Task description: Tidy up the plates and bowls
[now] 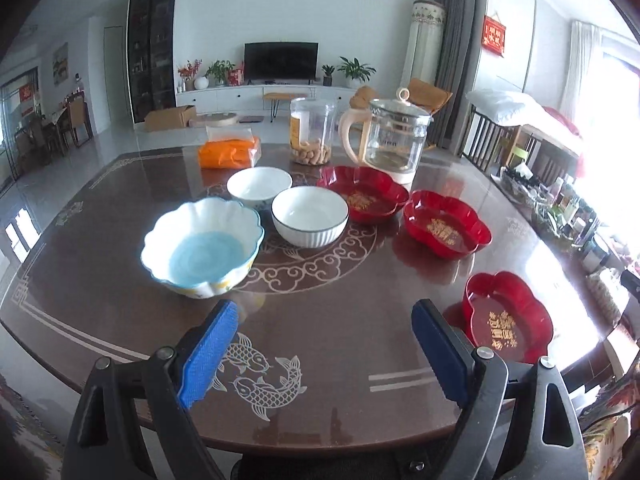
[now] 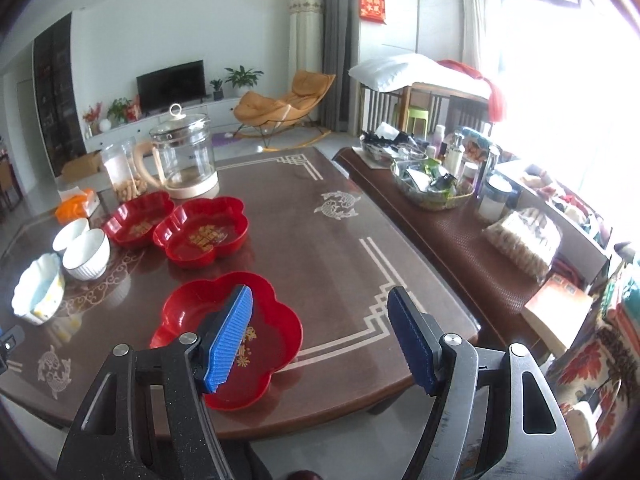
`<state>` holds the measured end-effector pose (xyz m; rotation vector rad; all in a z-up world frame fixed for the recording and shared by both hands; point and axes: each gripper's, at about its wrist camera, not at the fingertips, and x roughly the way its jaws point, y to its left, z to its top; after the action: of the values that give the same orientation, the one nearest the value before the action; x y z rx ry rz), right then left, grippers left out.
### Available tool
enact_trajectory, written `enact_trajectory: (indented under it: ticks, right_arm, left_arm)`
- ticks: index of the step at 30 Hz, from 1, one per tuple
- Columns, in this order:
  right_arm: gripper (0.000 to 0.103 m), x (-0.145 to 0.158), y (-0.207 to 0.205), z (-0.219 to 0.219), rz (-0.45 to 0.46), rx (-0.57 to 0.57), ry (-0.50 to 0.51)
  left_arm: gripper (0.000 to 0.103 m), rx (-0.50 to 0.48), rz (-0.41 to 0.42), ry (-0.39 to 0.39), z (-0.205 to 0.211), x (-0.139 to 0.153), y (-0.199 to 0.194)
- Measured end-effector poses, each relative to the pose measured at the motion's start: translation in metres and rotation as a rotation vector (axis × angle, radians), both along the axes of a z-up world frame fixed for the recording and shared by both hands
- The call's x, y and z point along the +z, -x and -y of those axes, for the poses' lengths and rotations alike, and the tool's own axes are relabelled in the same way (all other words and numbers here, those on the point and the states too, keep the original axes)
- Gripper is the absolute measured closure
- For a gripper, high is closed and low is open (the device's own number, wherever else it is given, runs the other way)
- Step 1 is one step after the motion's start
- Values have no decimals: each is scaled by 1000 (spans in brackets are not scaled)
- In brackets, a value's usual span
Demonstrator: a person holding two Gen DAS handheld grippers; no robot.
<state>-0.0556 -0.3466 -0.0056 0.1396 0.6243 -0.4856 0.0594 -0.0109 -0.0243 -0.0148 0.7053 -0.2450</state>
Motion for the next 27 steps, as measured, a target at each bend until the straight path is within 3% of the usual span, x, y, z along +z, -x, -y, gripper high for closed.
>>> enact_trajectory:
  ticks: [4, 10, 27]
  right_arm:
    - [27, 16, 0, -17, 4, 45, 20]
    - [27, 32, 1, -33, 13, 113, 54]
    - [27, 11, -5, -35, -51, 128, -11]
  left_arm:
    - [15, 1, 9, -5, 1, 20, -1]
    - [15, -19, -13, -14, 5, 18, -1]
    - [15, 37, -57, -4, -9, 21, -3]
